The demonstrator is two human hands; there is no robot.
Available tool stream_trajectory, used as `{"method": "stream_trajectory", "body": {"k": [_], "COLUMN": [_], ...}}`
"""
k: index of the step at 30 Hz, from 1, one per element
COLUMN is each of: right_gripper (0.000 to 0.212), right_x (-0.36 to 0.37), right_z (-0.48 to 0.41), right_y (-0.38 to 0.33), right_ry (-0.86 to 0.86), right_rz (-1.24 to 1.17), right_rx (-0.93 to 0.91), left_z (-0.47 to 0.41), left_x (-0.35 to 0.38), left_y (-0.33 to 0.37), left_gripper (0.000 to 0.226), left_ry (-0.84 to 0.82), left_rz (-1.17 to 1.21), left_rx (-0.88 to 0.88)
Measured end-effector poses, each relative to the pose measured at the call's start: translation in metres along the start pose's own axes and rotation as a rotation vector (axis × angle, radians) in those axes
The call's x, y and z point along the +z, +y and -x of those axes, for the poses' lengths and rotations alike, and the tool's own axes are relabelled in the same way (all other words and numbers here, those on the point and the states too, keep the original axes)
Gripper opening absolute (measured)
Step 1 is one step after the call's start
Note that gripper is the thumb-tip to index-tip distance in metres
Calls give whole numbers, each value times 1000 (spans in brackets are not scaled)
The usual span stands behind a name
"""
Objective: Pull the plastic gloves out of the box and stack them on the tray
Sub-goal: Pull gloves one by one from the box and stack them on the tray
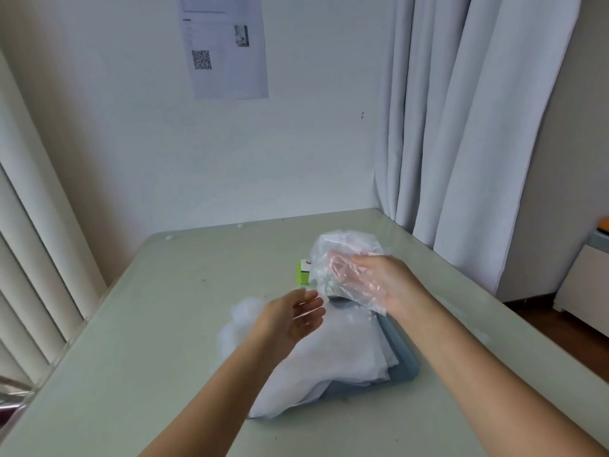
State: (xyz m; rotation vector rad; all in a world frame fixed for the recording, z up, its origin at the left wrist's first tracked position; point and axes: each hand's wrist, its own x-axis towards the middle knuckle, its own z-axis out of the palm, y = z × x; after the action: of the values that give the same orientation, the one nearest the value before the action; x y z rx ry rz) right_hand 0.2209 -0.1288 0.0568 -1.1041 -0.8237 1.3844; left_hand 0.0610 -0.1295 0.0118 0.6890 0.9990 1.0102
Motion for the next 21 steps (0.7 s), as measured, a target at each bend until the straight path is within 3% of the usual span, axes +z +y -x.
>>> {"method": "stream_trajectory", "body": {"k": [3,6,9,13,16,18,21], "right_gripper": [27,34,37,25,28,28,34], "right_x": [16,30,29,2,-18,-24,-29], "right_z": [3,12,11,-2,-9,-8,-10], "right_y": [-7,-7,4,29,44,49,61], "right_ry": [-296,-556,-652,-499,-442,-418,-403], "right_rz": [-110,-287,-295,79,292,383,446], "right_rx": [28,102,173,230,261,259,234], "left_z": [-3,-5,-9,-6,-6,-4,-5], "left_x": [-29,-46,-61,-78,-81,-82,-78], "left_y": [8,10,8,13,16,17,10], "left_gripper": [44,62,67,81,98,89,56], "left_ry": [-73,-153,-186,-331,-285,-262,-204], "left_rz": [318,435,558,547,443,250,-127], "left_rx": [-218,-254,-221,-177,-195,-158,-57]}}
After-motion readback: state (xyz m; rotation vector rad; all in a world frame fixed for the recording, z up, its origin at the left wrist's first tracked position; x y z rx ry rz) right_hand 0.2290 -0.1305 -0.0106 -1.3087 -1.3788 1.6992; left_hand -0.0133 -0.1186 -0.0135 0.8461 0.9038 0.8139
